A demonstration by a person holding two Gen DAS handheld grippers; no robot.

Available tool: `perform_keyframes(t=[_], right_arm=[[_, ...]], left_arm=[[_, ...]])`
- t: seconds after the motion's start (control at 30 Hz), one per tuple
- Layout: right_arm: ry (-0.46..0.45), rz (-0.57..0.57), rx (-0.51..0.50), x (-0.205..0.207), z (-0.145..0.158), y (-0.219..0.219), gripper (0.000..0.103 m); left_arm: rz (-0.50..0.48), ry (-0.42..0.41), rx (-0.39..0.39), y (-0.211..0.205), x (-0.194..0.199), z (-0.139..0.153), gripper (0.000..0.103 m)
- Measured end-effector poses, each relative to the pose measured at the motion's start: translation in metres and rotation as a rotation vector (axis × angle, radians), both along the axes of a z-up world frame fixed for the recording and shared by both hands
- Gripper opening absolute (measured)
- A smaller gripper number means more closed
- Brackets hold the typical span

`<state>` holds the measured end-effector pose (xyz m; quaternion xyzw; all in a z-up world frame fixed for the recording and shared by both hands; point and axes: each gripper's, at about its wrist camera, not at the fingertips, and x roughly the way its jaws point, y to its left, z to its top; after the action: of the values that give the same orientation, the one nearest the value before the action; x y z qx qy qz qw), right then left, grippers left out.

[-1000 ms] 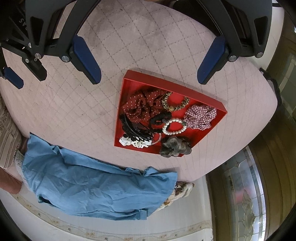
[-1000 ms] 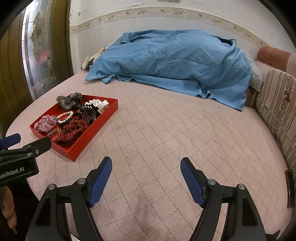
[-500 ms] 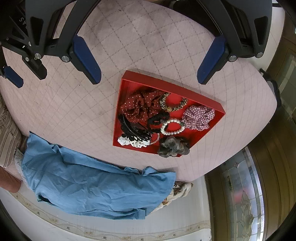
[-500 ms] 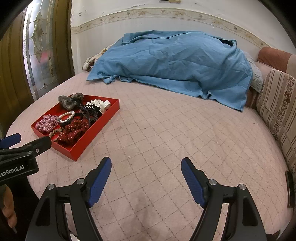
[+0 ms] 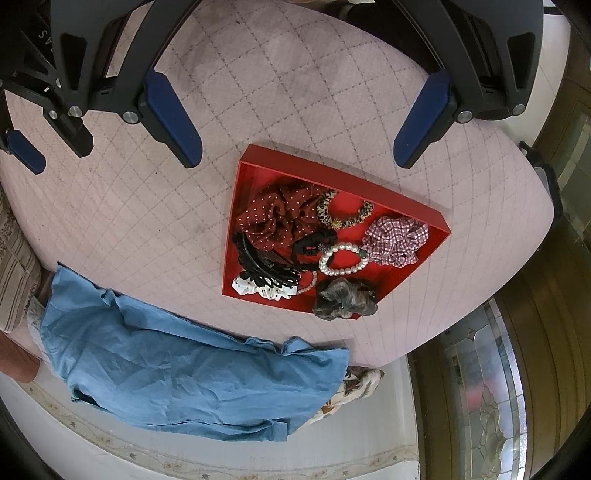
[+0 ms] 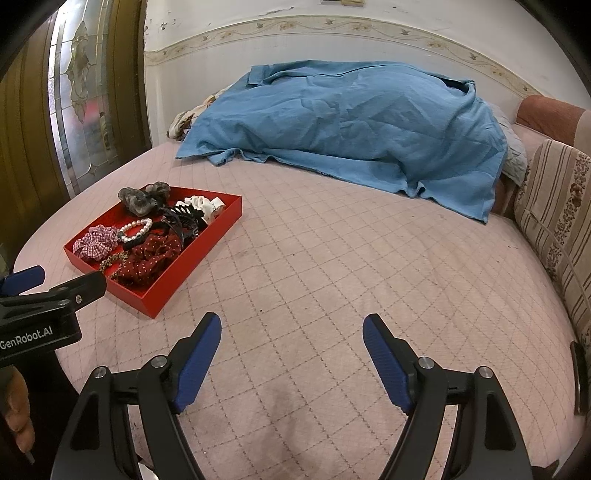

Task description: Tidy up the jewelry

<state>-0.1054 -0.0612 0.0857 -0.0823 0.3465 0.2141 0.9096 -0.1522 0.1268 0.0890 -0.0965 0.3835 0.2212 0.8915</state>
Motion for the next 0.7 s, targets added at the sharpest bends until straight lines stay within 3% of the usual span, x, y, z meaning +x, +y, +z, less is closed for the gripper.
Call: perform_keyframes(t=[0.7], right_arm=[[0.005,0.021,-0.006,-0.0025,-0.0043,0.0048,0.084]], left_arm=[[0.006,0.013,-0.01,0.004,0.0009,-0.0048,0.103]])
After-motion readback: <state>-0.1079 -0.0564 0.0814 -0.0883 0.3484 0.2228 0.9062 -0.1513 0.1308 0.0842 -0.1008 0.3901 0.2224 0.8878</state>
